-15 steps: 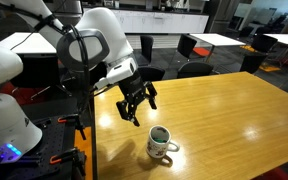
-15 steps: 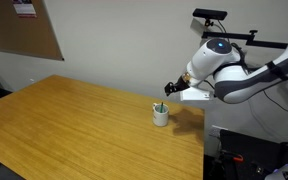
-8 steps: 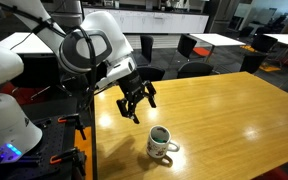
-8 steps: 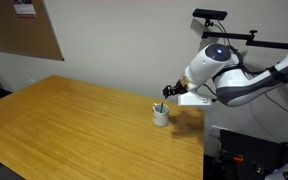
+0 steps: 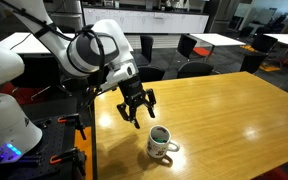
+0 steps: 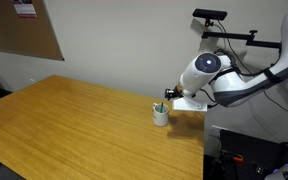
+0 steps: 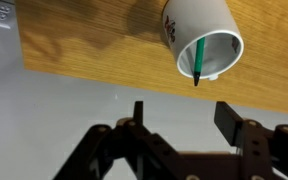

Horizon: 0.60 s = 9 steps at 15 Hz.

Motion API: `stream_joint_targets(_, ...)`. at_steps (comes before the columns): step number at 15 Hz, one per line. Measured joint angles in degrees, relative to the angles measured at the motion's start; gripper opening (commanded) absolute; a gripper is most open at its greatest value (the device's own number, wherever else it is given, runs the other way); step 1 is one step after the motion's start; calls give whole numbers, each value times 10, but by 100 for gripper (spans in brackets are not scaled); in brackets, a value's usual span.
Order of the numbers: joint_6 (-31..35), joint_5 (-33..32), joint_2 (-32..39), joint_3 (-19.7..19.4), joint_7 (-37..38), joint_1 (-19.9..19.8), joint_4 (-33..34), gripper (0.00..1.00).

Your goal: Remove the green pen from the mug

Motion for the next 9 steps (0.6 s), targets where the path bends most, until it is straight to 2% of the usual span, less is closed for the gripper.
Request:
stream_joint_targets(5, -2, -66, 55, 4, 73, -1, 35, 76)
stream_joint_targets(9, -2, -110, 95, 4, 116, -1, 64, 68)
